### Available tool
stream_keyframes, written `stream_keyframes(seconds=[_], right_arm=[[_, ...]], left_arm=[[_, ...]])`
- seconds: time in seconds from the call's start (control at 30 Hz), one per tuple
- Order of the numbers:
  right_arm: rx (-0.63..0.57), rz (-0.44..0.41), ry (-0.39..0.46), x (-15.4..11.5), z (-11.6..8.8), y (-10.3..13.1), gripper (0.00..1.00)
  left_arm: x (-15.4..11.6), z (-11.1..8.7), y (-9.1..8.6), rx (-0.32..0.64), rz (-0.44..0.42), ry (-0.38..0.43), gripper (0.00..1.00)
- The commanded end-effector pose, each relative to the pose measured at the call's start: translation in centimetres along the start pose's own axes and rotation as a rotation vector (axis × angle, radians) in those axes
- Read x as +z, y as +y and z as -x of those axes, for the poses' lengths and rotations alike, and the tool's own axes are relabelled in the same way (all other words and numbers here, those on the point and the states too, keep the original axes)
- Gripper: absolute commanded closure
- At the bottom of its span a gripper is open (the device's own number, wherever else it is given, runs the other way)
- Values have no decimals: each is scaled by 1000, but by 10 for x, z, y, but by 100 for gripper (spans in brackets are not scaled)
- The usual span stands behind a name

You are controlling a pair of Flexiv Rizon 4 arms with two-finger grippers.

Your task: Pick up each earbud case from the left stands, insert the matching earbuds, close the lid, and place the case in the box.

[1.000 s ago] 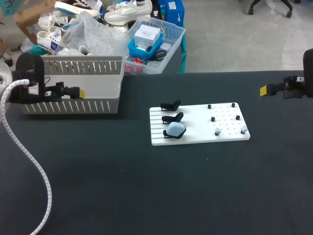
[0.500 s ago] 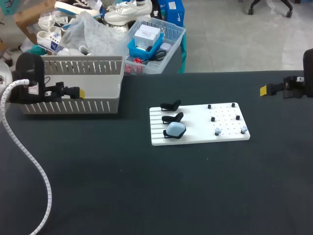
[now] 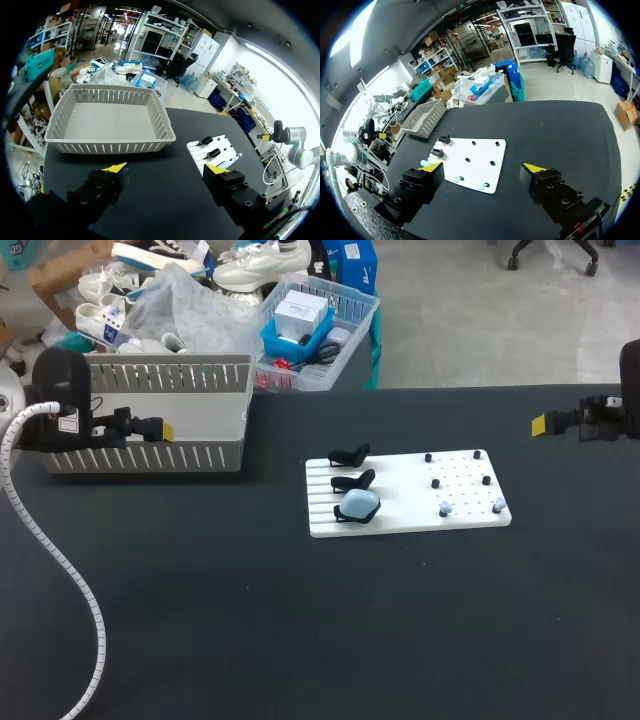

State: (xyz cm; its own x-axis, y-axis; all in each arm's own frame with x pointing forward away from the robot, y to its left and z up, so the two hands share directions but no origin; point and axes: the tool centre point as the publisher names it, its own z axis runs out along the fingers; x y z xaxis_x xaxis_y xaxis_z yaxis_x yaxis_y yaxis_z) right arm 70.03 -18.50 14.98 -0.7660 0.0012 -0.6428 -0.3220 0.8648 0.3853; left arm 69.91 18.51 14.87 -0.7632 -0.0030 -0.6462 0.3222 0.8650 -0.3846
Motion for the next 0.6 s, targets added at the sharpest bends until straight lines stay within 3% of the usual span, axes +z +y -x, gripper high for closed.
stream_keyframes(seconds=[0.03,0.4,0.6], right_arm=[[0,0,0,0,0,0,0],[0,0,0,0,0,0,0],[0,0,0,0,0,0,0]], left_arm=[[0,1,0,0,2,4,0],[0,1,0,0,2,4,0],[8,9,3,144,-74,-21,0]])
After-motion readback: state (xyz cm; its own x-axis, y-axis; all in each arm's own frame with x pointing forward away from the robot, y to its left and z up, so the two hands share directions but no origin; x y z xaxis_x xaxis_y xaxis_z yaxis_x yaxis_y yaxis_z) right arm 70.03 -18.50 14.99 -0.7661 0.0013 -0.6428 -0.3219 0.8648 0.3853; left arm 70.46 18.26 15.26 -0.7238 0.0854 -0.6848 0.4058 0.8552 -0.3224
